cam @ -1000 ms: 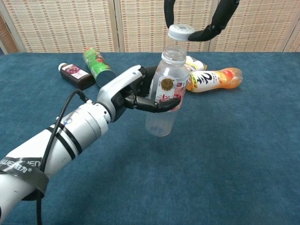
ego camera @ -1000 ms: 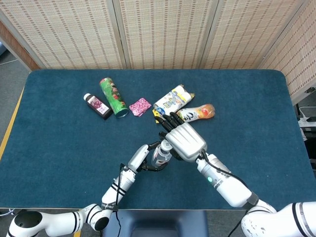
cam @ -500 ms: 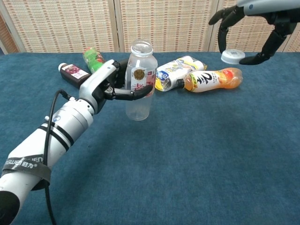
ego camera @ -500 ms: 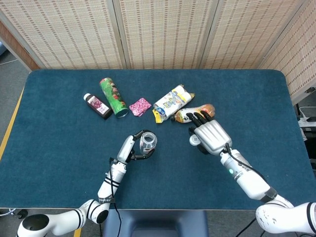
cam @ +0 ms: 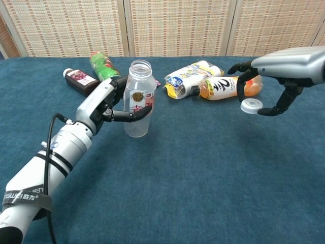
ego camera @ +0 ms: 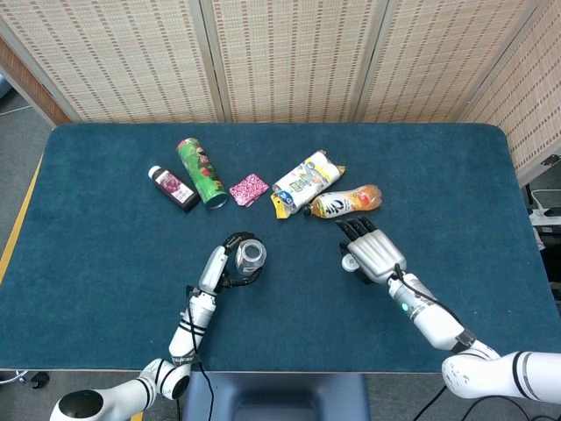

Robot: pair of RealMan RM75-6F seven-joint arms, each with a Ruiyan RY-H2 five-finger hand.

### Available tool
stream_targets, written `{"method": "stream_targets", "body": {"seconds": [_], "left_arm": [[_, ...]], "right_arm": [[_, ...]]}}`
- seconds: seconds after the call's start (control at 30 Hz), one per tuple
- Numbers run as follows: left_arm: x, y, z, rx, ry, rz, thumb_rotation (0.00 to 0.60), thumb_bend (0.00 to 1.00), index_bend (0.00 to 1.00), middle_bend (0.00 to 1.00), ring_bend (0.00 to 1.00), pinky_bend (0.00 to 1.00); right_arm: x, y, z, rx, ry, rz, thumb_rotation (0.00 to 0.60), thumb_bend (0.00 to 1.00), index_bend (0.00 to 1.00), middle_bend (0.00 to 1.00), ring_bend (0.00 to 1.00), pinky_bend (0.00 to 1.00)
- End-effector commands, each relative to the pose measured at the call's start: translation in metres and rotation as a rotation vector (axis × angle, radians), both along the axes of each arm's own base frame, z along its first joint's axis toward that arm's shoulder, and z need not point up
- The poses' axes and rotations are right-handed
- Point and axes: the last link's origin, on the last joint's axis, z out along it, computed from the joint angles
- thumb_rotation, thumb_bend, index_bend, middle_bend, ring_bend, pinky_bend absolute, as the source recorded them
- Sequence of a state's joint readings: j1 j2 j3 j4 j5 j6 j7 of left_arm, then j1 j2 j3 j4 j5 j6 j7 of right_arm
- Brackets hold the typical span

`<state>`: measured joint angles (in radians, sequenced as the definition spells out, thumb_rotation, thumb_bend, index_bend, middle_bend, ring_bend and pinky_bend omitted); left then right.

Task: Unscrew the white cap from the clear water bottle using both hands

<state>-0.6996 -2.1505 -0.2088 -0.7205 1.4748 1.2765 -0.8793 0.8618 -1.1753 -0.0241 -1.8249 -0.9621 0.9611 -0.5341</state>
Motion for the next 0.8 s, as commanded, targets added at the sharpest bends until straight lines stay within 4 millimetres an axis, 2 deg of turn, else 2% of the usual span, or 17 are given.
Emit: {"method": "stream_targets", "body": {"seconds": [0.03, 0.17, 0.33, 0.43, 0.7, 0.8], "left_arm": [[-0.005, -0.002, -0.005, -0.02, 0.024, -0.003, 0.6, 0.55, 0.35, 0.33, 0.08, 0.1], [-0.008, -0.003, -0.009, -0.055, 0.034, 0.001, 0.6, 0.51, 0.16, 0.17, 0.0, 0.03], [-0.01, -0.005, -0.01, -0.069, 0.056, -0.009, 0.6, 0.46, 0.01, 0.04, 0.0, 0.0], [-0.01, -0.005, -0.01, -0.087, 0.064, -0.018, 0.6, 0.45, 0.0, 0.0, 0.0, 0.0], [-0.009, -0.008, -0.005, -0.096, 0.02, -0.027, 0.6, 0.42, 0.0, 0.0, 0.0, 0.0], [-0.012, -0.009, -0.002, -0.092, 0.025, -0.03, 0.6, 0.41, 0.0, 0.0, 0.0, 0.0]], "right_arm": [[-0.005, 0.002, -0.012, 0.006, 0.021, 0.017, 0.6, 0.29, 0.59, 0.0, 0.0, 0.0], [-0.01, 0.004, -0.024, 0.012, 0.053, 0.032, 0.6, 0.29, 0.52, 0.0, 0.0, 0.0], [-0.012, 0.006, -0.033, 0.015, 0.07, 0.036, 0.6, 0.29, 0.45, 0.0, 0.0, 0.0], [-0.015, 0.006, -0.037, 0.018, 0.095, 0.036, 0.6, 0.29, 0.4, 0.0, 0.0, 0.0], [-0.02, 0.008, -0.047, 0.022, 0.126, 0.035, 0.6, 0.29, 0.33, 0.0, 0.0, 0.0], [-0.023, 0.009, -0.051, 0.031, 0.132, 0.03, 0.6, 0.29, 0.26, 0.0, 0.0, 0.0]]}}
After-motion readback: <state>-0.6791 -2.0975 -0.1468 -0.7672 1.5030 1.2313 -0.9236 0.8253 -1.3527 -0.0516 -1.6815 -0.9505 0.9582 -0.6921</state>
